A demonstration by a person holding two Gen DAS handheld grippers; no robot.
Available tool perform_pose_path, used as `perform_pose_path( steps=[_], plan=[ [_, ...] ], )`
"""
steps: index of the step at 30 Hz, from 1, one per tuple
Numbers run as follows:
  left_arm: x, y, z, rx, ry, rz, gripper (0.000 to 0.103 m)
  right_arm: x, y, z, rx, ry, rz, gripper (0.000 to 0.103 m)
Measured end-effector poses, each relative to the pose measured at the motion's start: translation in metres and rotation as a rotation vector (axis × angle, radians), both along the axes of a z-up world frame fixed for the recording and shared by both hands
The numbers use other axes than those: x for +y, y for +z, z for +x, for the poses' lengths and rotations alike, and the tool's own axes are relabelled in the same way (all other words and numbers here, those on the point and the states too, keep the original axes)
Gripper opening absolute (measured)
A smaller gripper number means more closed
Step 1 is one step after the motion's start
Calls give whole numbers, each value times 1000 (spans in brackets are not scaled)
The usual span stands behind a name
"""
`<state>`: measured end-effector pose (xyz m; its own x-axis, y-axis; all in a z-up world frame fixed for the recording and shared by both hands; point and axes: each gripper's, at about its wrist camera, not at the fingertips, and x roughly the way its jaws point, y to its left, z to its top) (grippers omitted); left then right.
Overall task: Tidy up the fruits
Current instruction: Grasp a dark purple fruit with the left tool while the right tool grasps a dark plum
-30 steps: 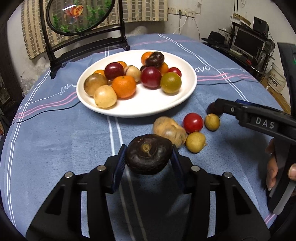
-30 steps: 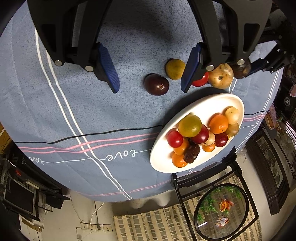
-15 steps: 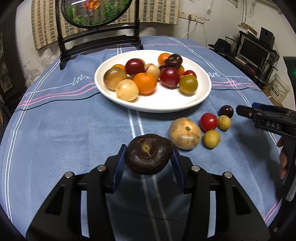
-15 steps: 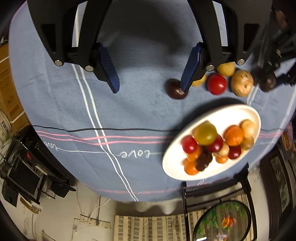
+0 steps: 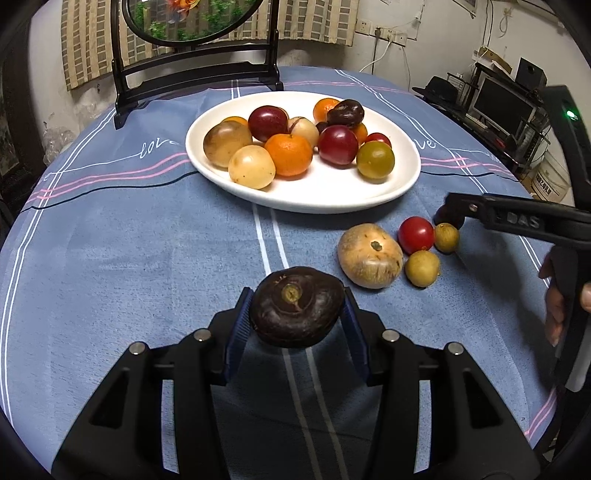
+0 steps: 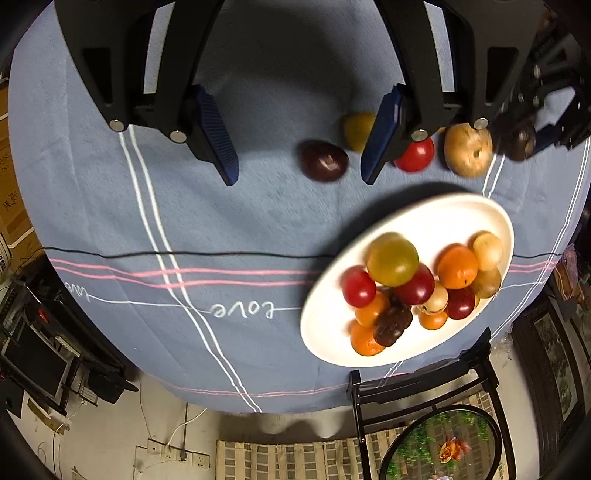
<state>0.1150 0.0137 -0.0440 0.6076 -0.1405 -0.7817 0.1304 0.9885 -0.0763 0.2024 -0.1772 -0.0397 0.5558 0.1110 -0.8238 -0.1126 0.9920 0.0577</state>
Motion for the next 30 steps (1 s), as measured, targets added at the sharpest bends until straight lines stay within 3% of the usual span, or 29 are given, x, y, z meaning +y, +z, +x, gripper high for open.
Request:
perform_pose_path(
  steps=[7, 9, 17, 23, 30],
  plan=[
    [-1, -1, 2, 11, -6, -9, 48, 7, -15, 9, 73, -27, 32, 43],
    [0, -2, 3, 16, -8, -13, 48, 6, -14, 9, 84, -25, 65, 31],
    [0, -3, 3, 13, -8, -6, 48, -13, -2, 6, 54, -40, 209, 31],
    [-2, 5, 1, -5, -11, 7, 48, -14, 6, 1, 24, -23, 182, 31],
    [-6, 38, 15, -66, -40, 35, 48, -5, 25, 1, -40, 27, 168, 31]
  ],
)
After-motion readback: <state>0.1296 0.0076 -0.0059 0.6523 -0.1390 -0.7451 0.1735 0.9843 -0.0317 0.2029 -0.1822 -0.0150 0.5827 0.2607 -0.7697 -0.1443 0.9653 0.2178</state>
